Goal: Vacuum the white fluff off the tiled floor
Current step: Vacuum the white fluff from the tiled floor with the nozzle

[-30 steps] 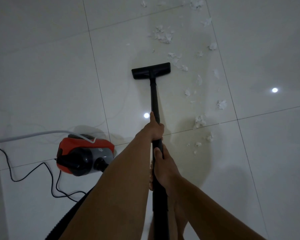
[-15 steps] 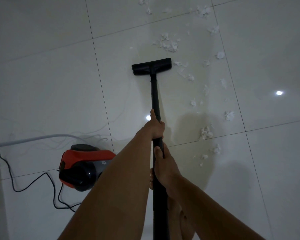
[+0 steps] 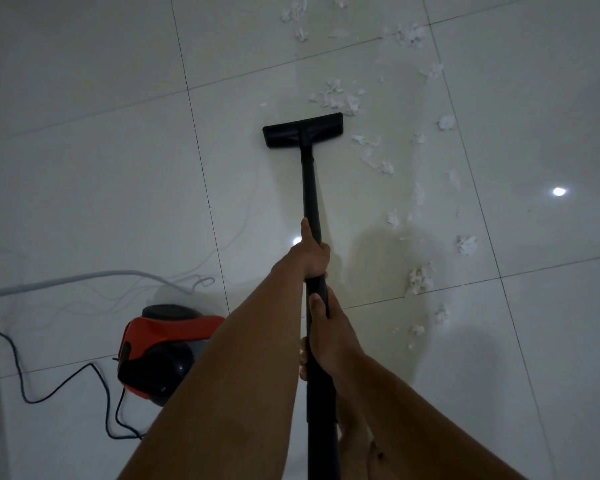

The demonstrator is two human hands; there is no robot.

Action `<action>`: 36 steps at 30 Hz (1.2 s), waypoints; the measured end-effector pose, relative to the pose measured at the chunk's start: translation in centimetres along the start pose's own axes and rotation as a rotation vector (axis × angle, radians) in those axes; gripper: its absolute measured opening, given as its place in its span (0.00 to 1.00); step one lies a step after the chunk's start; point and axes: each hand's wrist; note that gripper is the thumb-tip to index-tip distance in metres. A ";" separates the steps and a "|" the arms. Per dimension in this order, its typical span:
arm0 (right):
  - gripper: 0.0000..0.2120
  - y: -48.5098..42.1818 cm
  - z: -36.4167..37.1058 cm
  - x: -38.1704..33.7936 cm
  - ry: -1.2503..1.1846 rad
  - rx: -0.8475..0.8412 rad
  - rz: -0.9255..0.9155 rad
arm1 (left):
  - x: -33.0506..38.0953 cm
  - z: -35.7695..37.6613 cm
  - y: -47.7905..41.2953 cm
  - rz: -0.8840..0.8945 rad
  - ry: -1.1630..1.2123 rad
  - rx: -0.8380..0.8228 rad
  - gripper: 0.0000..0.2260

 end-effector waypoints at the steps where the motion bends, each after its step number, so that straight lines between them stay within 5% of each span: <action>1: 0.16 -0.1 0.1 -0.3 -0.003 -0.004 -0.006 | 0.2 -0.2 -0.1 0.001 -0.005 0.004 0.37; 26: 0.10 9.9 -4.2 -1.9 0.173 0.094 0.001 | 7.3 2.1 8.3 -0.032 0.143 0.001 0.33; 28: 0.18 10.0 -4.5 -2.7 0.281 0.120 -0.026 | 8.2 1.7 8.1 -0.029 0.149 0.009 0.33; 31: 0.13 10.5 -4.6 -4.2 0.173 0.088 -0.015 | 9.2 1.2 7.8 -0.043 0.166 0.000 0.34; 36: 0.29 7.4 -4.4 -5.0 0.327 0.151 -0.083 | 10.3 0.4 6.0 -0.024 0.122 0.001 0.33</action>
Point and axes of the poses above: each hand's wrist, its own y-axis away from the middle knuckle, its own z-axis out of the palm, x = y × z, and after that the axes turned 12 degrees about z, right-handed
